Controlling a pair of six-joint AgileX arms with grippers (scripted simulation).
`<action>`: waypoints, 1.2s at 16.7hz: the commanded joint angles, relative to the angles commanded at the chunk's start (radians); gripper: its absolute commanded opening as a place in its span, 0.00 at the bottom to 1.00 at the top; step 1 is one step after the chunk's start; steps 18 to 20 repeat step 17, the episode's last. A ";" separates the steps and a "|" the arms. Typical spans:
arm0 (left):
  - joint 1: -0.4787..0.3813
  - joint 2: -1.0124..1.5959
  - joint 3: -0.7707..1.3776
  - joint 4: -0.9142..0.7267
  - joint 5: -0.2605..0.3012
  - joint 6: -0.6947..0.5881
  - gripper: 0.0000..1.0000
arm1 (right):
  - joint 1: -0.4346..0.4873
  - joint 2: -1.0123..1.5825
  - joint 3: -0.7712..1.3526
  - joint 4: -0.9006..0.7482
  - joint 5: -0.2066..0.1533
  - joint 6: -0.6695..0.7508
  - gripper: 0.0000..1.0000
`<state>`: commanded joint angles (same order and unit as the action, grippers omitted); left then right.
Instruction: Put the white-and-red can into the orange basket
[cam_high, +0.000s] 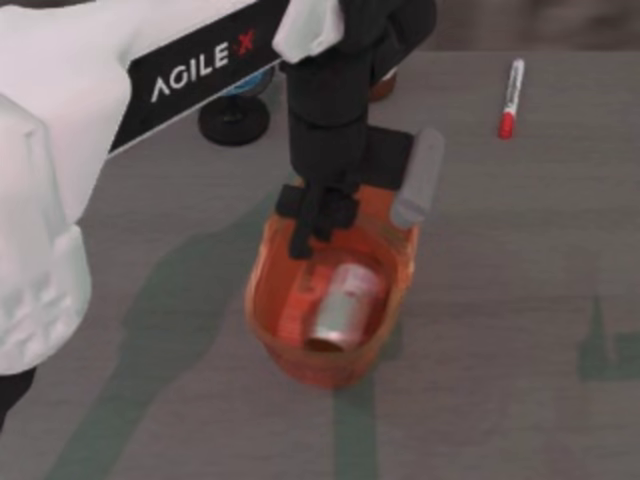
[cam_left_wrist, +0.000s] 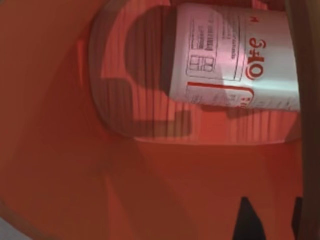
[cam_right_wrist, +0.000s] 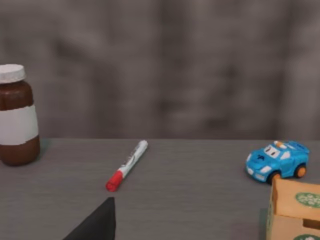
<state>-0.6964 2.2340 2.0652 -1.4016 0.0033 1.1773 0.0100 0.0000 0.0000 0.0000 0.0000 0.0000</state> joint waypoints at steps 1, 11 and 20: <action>0.000 0.000 0.000 0.000 0.000 0.000 0.00 | 0.000 0.000 0.000 0.000 0.000 0.000 1.00; 0.015 -0.001 0.039 -0.043 0.001 0.008 0.00 | 0.000 0.000 0.000 0.000 0.000 0.000 1.00; 0.056 -0.020 0.165 -0.187 0.000 0.036 0.00 | 0.000 0.000 0.000 0.000 0.000 0.000 1.00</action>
